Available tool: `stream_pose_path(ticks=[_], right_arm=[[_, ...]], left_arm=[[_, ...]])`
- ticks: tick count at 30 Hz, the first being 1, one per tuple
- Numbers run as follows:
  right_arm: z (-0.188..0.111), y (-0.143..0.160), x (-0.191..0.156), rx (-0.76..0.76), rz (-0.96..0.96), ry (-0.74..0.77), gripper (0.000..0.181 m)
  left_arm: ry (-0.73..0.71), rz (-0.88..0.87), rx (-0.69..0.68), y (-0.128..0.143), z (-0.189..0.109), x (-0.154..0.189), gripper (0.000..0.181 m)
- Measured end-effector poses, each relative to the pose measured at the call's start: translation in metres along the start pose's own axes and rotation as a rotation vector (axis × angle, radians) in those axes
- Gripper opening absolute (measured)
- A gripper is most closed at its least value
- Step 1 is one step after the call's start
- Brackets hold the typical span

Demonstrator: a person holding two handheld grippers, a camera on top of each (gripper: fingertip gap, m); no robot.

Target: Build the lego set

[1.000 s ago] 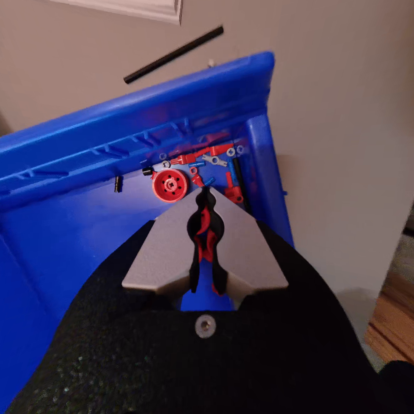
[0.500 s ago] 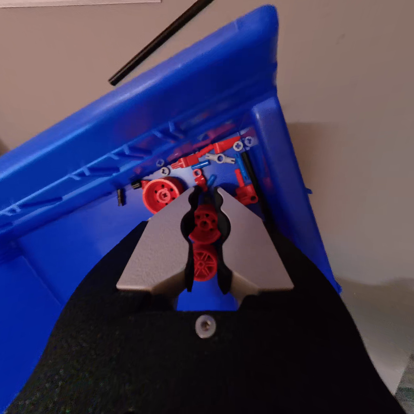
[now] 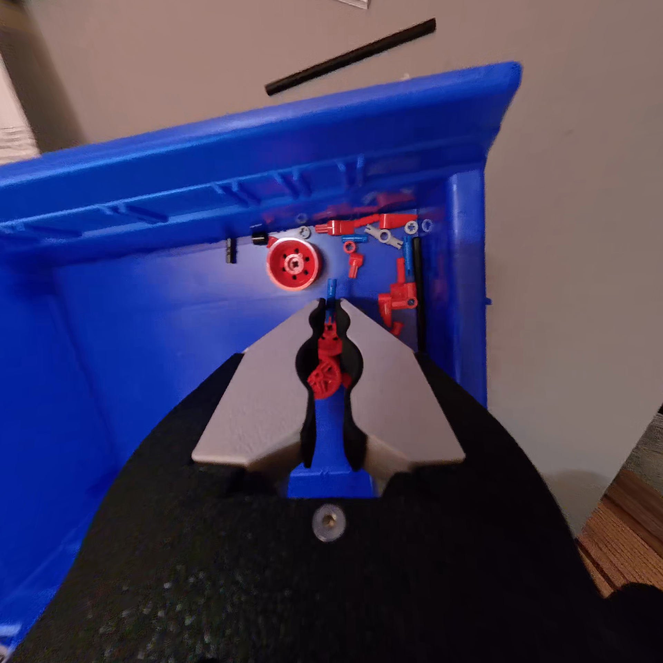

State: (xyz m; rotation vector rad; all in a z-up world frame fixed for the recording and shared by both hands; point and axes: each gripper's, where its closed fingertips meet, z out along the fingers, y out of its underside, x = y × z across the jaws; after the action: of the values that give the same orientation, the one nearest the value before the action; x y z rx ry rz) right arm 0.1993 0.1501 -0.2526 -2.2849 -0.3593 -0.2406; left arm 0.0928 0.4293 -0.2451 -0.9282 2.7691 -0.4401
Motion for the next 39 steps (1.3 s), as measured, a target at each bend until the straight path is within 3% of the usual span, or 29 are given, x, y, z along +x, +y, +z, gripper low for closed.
stream_pose_path(ticks=[1,5,8,10,12,16,21,28,31,35,39], right_arm=[[0.0,-0.001,-0.002,0.006,0.0,-0.002,0.022],[0.003,0.004,-0.006,-0.003,0.016,-0.023,0.022],[0.003,0.003,-0.007,-0.007,0.019,-0.038,0.025],[0.003,-0.002,-0.01,0.008,0.018,-0.063,0.027],[0.005,-0.007,-0.012,0.027,0.016,-0.076,0.028],[0.011,-0.012,-0.022,0.039,0.004,-0.113,0.029],[0.006,-0.01,-0.028,0.0,-0.017,-0.117,0.028],[0.002,-0.008,-0.027,0.0,-0.007,-0.099,0.027],[0.006,-0.011,-0.031,0.008,-0.016,-0.114,0.026],[0.011,-0.013,-0.03,0.005,-0.031,-0.128,0.026],[0.012,-0.018,-0.026,0.024,-0.032,-0.123,0.026]], left_arm=[[-0.032,-0.001,0.029,-0.004,-0.01,-0.002,0.002],[-0.164,-0.053,0.309,-0.056,-0.065,0.005,0.002],[-0.203,-0.002,0.502,-0.104,-0.09,0.036,0.002],[-0.125,0.019,0.554,-0.134,-0.076,0.066,0.002],[-0.029,0.022,0.554,-0.162,-0.042,0.094,0.002],[0.012,-0.017,0.457,-0.191,0.037,0.106,0.002],[-0.022,-0.026,0.268,-0.183,0.084,0.086,0.002],[0.053,-0.052,0.344,-0.187,0.092,0.093,0.009],[0.044,-0.096,0.402,-0.188,0.069,0.093,0.009],[-0.003,-0.105,0.509,-0.188,0.008,0.089,0.009],[-0.132,-0.151,0.563,-0.161,-0.053,0.054,0.006]])
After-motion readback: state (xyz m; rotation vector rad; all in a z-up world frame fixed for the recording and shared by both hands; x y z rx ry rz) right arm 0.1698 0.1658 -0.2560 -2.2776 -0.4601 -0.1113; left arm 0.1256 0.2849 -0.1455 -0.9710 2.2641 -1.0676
